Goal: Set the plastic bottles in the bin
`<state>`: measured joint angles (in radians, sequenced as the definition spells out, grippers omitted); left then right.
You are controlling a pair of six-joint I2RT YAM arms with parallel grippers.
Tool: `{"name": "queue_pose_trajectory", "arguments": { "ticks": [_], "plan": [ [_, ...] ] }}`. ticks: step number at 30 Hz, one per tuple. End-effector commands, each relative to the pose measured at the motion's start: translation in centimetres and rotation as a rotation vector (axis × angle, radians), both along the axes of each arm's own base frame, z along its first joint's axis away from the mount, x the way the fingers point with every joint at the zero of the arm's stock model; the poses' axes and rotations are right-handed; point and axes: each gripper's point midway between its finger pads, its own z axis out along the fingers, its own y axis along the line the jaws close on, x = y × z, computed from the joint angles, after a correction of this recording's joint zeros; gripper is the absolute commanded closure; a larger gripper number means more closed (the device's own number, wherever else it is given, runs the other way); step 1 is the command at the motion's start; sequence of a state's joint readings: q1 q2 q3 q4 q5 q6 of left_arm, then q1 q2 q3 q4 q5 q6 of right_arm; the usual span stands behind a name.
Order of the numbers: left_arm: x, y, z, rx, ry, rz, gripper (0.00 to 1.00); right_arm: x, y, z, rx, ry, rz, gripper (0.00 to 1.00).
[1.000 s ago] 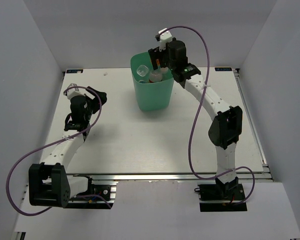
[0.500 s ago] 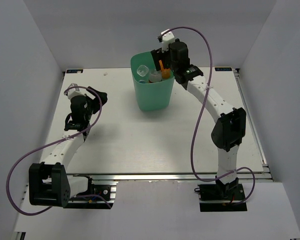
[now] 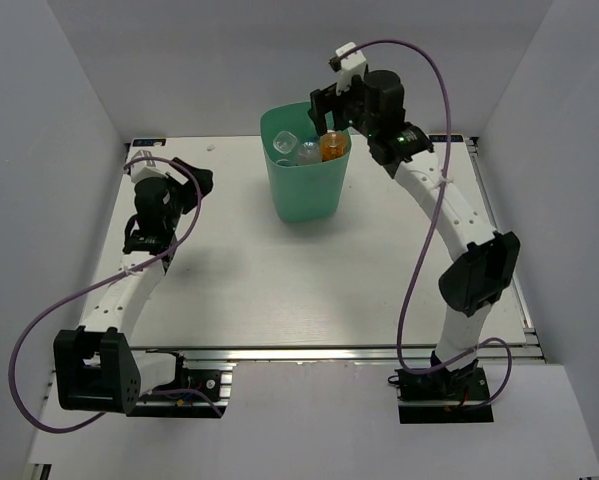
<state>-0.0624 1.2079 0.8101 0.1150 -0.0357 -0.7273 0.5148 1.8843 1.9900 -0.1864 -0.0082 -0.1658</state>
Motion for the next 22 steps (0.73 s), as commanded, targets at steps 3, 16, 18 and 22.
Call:
{"name": "queue_pose_trajectory", "arguments": {
  "ticks": [3, 16, 18, 22],
  "plan": [
    [-0.5, 0.4, 3.4, 0.039, -0.064, 0.004, 0.02, -4.2, -5.9, 7.7, 0.193, -0.074, -0.036, 0.11],
    [-3.9, 2.0, 1.1, 0.099, -0.016, 0.060, 0.02, -13.8, -23.6, -9.7, 0.429, 0.160, -0.595, 0.11],
    [-4.0, 2.2, 0.8, 0.096, -0.011, 0.072, 0.02, -14.5, -24.0, -11.4, 0.422, 0.171, -0.614, 0.11],
    [-4.3, 2.4, 0.0, 0.098, 0.005, 0.084, 0.02, -14.9, -24.3, -12.4, 0.414, 0.184, -0.632, 0.11]
  ]
}}
